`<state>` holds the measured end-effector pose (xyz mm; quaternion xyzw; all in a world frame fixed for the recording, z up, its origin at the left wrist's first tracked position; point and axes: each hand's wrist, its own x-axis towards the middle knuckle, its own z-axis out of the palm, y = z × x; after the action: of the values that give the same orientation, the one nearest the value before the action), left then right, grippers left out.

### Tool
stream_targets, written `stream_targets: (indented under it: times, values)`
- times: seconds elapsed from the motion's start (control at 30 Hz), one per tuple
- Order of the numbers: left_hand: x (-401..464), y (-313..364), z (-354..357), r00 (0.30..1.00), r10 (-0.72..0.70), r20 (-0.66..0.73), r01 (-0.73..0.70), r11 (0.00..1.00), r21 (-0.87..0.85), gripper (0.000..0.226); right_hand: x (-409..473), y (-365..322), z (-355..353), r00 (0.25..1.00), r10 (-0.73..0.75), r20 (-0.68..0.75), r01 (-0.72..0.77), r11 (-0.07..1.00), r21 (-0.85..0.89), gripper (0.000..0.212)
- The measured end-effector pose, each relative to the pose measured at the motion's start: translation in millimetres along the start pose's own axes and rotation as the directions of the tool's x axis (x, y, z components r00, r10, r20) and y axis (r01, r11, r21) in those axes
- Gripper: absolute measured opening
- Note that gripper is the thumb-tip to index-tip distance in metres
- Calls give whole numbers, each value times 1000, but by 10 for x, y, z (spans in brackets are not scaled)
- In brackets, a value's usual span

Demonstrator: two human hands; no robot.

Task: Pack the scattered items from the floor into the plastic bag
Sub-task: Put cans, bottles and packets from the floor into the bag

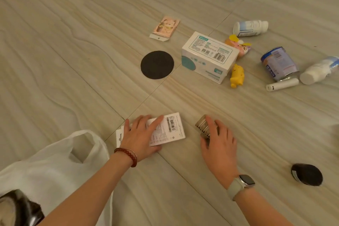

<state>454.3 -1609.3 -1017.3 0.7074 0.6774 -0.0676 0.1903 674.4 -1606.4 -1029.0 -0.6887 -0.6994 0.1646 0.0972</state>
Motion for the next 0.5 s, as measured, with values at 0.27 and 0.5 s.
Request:
stream_targets:
  times: [0.27, 0.5]
  values:
    - [-878, -50, -421, 957, -101, -273, 41, 976, -216, 83, -529, -277, -128, 982, 73, 174, -163, 791, 590, 65]
    - [-2087, -759, -617, 945, -173, -279, 153, 984, -94, 84, -970, -1158, -53, 961, -141, 237, -69, 708, 703, 64]
